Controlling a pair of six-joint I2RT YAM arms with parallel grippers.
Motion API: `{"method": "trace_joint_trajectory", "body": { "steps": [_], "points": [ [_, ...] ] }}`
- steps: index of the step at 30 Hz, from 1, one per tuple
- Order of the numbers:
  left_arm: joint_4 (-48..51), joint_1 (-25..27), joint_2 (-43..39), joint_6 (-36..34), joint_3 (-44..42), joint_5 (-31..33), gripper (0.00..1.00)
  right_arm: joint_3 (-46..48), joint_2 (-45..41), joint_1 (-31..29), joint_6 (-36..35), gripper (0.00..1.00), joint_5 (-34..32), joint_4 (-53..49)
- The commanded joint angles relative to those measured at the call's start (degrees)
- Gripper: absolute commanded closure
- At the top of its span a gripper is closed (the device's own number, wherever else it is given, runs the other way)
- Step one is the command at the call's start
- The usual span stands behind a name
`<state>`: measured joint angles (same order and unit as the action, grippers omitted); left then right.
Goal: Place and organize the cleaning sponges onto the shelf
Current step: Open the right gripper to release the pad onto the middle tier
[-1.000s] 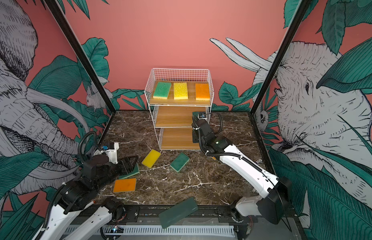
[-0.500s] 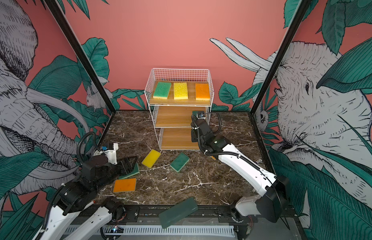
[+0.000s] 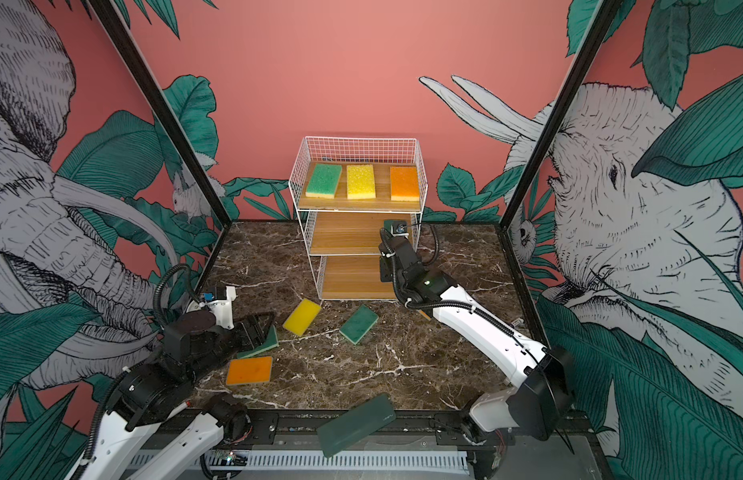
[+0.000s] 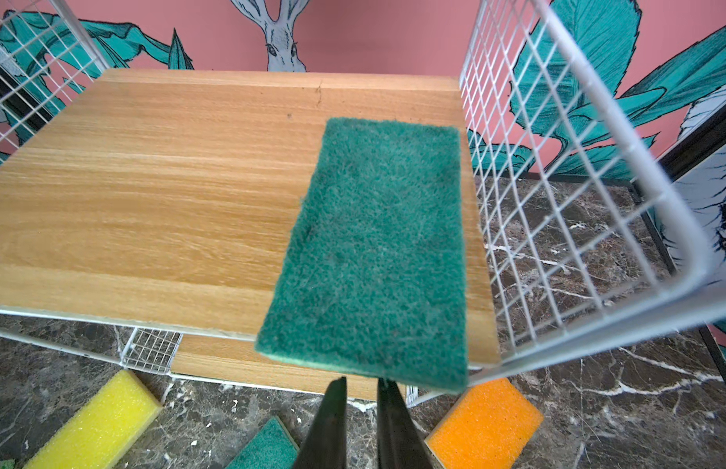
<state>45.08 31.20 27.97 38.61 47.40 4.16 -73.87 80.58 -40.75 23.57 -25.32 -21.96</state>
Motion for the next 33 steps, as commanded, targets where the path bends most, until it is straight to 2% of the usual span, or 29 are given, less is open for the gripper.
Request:
{"method": "trace_joint_trajectory", "body": {
  "steps": [1, 33],
  "points": [
    [0.24, 0.24, -0.46, 0.85, -0.77, 0.81, 0.34, -2.65, 0.24, 0.53, -0.72, 0.82, -1.54, 2.33],
    [-0.78, 0.26, 0.86, 1.27, -0.98, 0.18, 0.34, -5.27, 3.77, 2.08, -0.81, 0.79, 0.25, 3.58]
  ]
}}
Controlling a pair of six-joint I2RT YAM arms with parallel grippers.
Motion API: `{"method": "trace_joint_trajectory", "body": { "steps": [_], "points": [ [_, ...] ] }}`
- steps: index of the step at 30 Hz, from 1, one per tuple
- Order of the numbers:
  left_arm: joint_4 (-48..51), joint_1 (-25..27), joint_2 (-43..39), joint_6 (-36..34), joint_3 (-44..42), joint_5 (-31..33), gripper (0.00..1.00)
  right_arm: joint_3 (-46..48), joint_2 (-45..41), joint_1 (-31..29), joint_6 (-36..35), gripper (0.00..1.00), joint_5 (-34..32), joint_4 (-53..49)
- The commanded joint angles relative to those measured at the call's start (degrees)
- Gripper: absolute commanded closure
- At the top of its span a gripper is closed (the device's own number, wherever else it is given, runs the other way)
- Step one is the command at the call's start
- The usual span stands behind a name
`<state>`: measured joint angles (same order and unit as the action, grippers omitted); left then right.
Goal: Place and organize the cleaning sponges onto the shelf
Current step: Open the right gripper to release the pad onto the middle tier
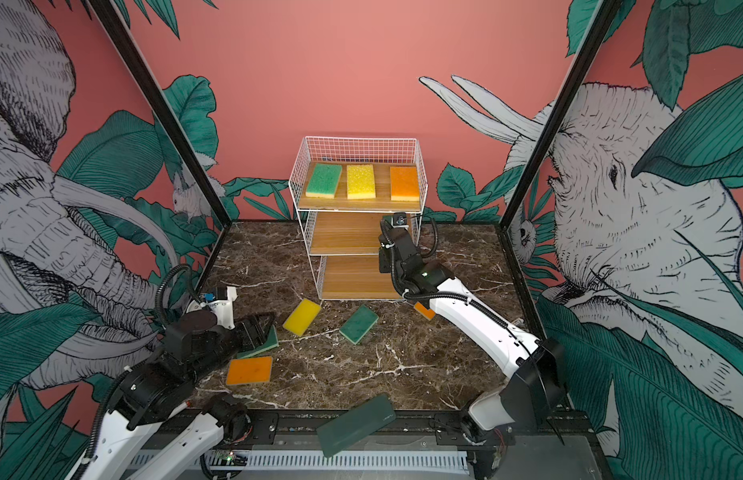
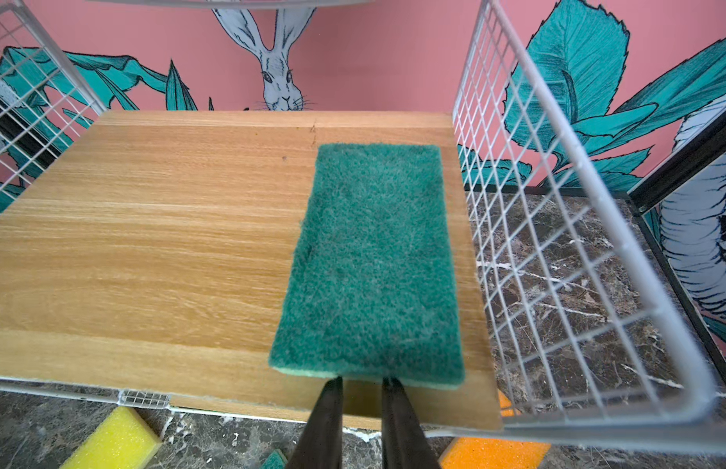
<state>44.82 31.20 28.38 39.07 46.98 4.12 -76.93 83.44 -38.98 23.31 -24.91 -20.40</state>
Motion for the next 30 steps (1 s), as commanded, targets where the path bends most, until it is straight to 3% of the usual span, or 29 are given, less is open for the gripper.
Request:
{"method": "trace_joint_trajectory", "body": {
  "steps": [1, 22, 30],
  "points": [
    [-0.45, 0.24, 0.43, 0.83, -0.54, 0.23, 0.34, -2.39, 1.13, 0.43, -0.55, 0.79, 0.03, 1.99],
    [-0.92, 0.25, 0.71, 1.34, -1.93, -0.45, 0.34, -1.18, 0.26, 0.53, 0.51, 0.77, 1.61, 3.14],
    [-0.95, 0.26, 1.06, 1.25, -1.63, -0.71, 0.34, 4.85, -4.11, 0.29, 1.06, 0.71, 0.12, 5.21]
  ]
}}
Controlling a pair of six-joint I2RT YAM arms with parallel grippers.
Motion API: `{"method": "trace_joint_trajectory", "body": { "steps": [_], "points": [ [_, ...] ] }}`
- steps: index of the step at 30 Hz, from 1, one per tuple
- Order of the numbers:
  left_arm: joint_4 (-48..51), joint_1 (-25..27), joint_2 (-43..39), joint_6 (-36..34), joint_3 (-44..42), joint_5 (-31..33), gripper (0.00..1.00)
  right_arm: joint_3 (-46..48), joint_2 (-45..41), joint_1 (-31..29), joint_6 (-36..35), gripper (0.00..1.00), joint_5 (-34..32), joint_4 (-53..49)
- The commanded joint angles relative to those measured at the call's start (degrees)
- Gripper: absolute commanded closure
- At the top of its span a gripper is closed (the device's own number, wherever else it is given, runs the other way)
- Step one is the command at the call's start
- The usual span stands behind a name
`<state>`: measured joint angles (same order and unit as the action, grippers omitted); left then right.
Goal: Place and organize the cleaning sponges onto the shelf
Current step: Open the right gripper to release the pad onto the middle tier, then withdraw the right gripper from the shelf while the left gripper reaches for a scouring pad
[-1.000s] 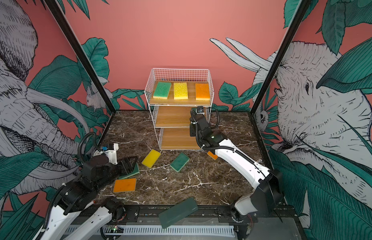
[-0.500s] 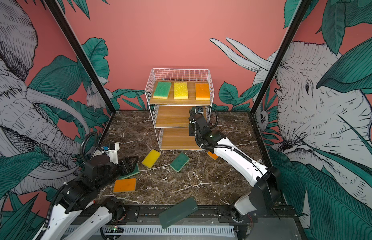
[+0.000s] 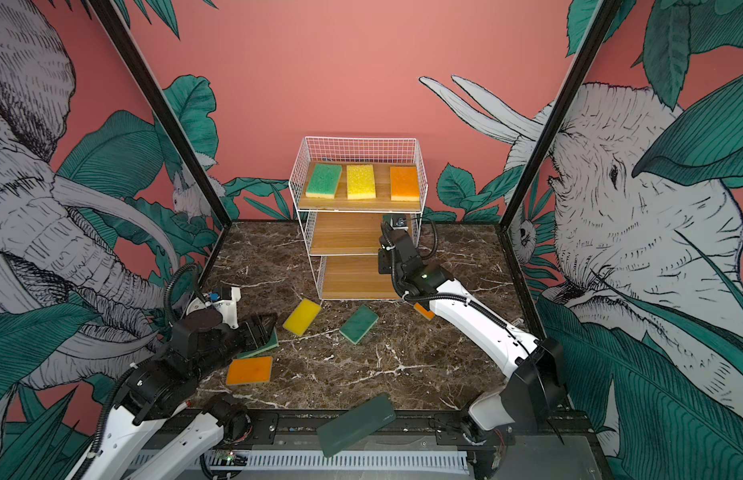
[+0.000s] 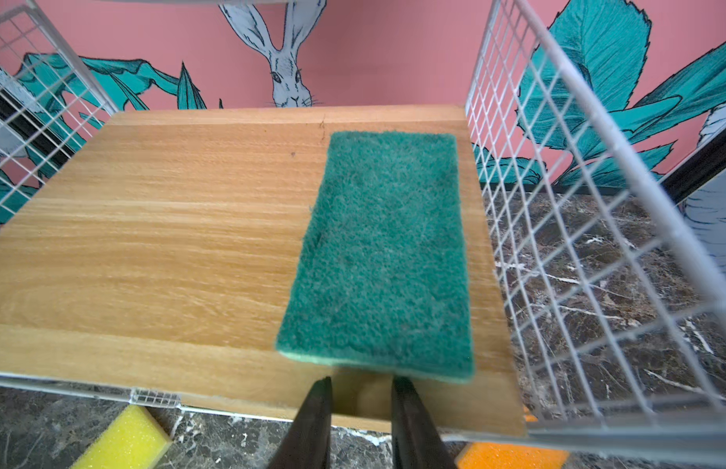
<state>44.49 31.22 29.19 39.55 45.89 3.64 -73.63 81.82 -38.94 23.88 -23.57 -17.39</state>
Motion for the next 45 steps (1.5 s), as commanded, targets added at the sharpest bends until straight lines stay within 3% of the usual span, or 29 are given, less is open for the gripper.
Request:
{"method": "trace_joint_trajectory", "body": {
  "steps": [1, 11, 18, 22, 25, 29, 34, 45],
  "points": [
    [-0.61, 0.24, 0.3, 0.71, -0.45, -0.28, 0.34, 1.64, -2.71, 0.14, 0.47, 0.71, -1.13, 1.83],
    [-0.84, 0.24, 2.69, -2.25, -0.54, -2.51, 0.33, 4.47, -7.34, -2.9, 0.99, 0.61, -0.65, 0.8],
    [-1.89, 1.05, 6.34, -11.19, -3.93, -7.44, 0.27, 8.74, -19.29, -4.27, 3.34, 0.42, -3.4, -7.09],
    [-3.63, 5.25, 12.06, -14.21, -4.8, -6.87, 0.27, 11.83, -25.05, -4.25, 5.18, 0.29, -6.95, -15.91],
    [-5.86, 9.42, 15.56, -17.04, -4.84, -3.67, 0.24, 14.32, -27.78, -4.23, 7.0, 0.26, -7.05, -20.41],
    [-11.0, 13.1, 19.81, -20.48, -5.63, -4.37, 0.19, 18.99, -31.36, -4.08, 9.84, 0.19, -6.85, -21.56],
    [-16.86, 16.66, 26.62, -25.85, -6.14, -2.62, 0.19, 22.73, -33.19, -3.6, 12.95, 0.14, -4.78, -22.55],
    [-28.87, 16.77, 39.68, -30.72, -6.3, -4.78, 0.1, 30.65, -39.51, -3.28, 21.89, 0.1, -3.14, -27.24]
  ]
}}
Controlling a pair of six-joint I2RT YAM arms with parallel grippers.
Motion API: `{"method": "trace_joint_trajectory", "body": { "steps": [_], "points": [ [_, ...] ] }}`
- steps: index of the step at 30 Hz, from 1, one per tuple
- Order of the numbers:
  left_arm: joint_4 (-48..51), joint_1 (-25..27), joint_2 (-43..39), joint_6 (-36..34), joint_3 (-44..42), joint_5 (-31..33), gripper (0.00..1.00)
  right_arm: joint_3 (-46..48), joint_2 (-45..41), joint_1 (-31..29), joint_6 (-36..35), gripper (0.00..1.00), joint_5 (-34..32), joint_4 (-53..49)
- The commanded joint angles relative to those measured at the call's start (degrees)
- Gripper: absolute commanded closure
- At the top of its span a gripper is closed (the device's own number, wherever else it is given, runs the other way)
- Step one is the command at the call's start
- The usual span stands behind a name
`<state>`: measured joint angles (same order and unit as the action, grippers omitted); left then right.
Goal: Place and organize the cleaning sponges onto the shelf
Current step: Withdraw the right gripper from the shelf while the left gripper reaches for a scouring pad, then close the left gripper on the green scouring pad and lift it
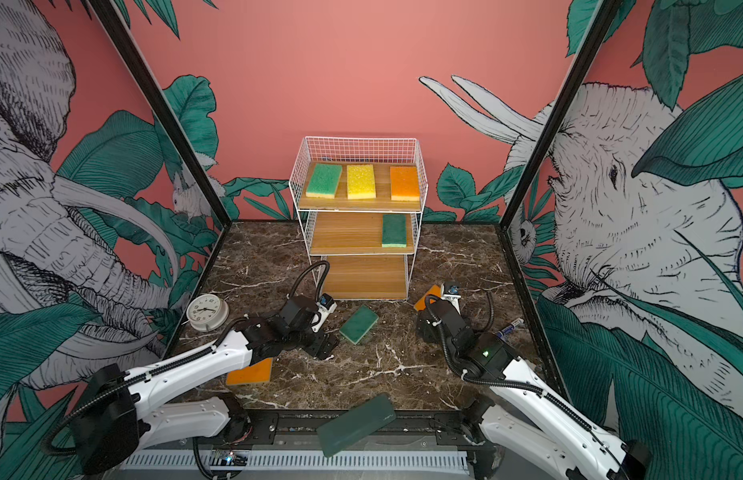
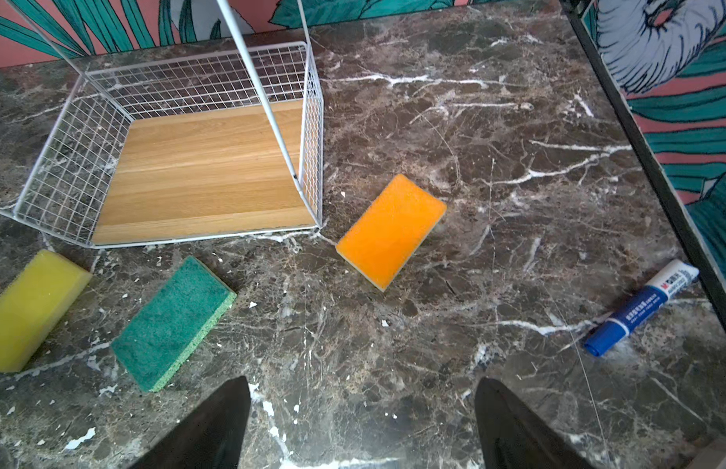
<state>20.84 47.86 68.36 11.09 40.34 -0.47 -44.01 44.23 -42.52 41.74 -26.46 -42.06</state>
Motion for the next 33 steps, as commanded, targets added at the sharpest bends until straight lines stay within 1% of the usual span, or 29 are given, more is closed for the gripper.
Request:
{"method": "trace_joint_trajectory", "body": {
  "steps": [1, 7, 10, 14, 17, 21, 28, 30, 33],
  "points": [
    [-5.85, 0.15, 1.59, -2.37, -0.62, -0.79, 0.09, 1.52, -2.86, 0.37, 5.0, 0.1, -0.27, -3.22],
    [-10.92, 0.92, 8.29, -4.93, -0.94, -1.68, 0.09, 3.27, -5.22, 0.58, 10.27, 0.09, -0.67, -6.18],
    [-12.6, 0.92, 11.94, -5.56, -0.64, -2.72, 0.09, 2.66, -3.72, 0.56, 10.69, 0.1, 0.4, -6.67],
    [-15.65, 1.1, 14.86, -5.59, -0.12, -4.6, 0.08, 1.83, -1.79, 0.54, 10.56, 0.1, 1.38, -7.6],
    [-15.1, 1.11, 17.68, -6.31, 1.75, -3.85, 0.08, 2.13, -1.85, 0.52, 10.98, 0.1, 1.41, -7.36],
    [-14.86, 1.1, 21.87, -7.4, 3.89, -5.75, 0.08, 2.82, -2.52, 0.55, 11.6, 0.1, 1.63, -6.74],
    [-16.67, 1.25, 26.42, -7.43, 5.76, -6.27, 0.08, 2.75, -4.07, 0.56, 12.39, 0.1, 1.68, -8.65],
    [-15.98, 1.19, 27.86, -7.29, 6.98, -6.13, 0.08, 3.04, -5.14, 0.56, 12.73, 0.09, 1.44, -9.0],
    [-12.32, 1.19, 29.55, -7.28, 9.51, -4.51, 0.08, 3.36, -6.85, 0.56, 13.28, 0.1, 1.16, -9.79]
  ]
}}
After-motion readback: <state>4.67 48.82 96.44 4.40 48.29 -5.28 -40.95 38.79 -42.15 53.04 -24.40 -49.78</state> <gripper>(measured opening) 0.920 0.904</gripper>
